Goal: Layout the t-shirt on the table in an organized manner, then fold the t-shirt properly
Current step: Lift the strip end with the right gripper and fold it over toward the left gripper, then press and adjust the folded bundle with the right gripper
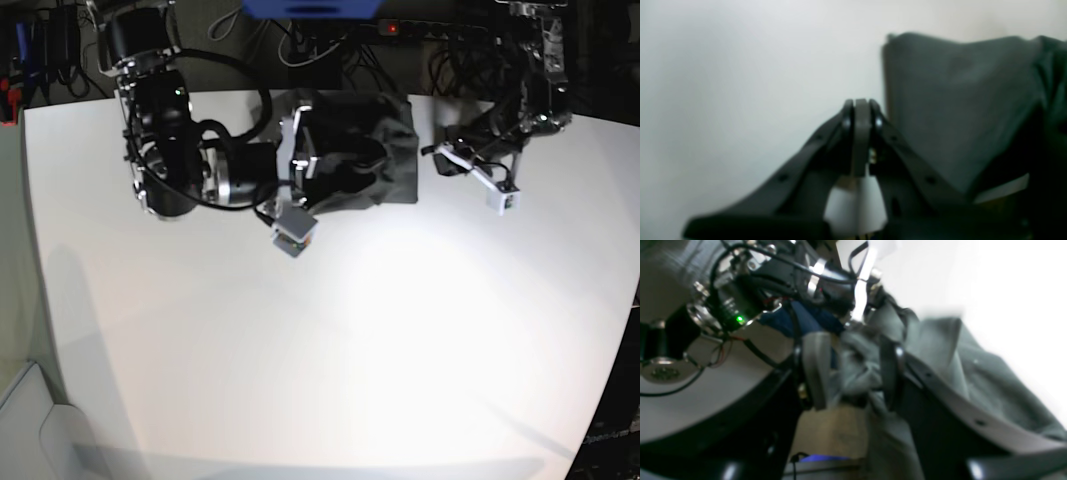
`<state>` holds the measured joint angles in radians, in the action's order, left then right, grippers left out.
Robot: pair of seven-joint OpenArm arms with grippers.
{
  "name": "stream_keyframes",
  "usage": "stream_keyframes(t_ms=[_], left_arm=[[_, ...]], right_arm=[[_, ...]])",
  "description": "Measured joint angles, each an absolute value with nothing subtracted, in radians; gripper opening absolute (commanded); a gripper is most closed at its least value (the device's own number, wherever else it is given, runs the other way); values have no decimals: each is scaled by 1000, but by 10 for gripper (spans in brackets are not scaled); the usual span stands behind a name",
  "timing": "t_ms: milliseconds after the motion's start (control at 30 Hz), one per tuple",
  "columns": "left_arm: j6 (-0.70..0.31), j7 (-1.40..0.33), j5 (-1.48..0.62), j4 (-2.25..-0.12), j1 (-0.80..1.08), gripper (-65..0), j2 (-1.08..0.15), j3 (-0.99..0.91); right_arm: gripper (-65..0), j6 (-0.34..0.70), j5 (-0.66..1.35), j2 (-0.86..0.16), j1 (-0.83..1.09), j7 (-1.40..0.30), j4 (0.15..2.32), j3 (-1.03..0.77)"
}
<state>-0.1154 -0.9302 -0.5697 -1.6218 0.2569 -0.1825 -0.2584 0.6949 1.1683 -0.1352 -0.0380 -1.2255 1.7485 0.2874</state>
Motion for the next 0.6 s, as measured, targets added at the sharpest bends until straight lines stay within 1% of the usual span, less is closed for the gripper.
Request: stream_keyframes(t_ms=[133,333,600], left_arm=[[-108,-1001,-554,-1632,254,-635,-183,-381],[-110,-1052,-558,-1641,254,-635,-182,-527],[-116,-1069,-558,-1692,264,-635,-184,-624]], right_arm=[[-364,695,1171,-134,-43,-1210,1713,284],[-363,694,1167,-138,-83,-1209,1670,284],[-358,695,1164,-205,-101,-1180,1662,291]])
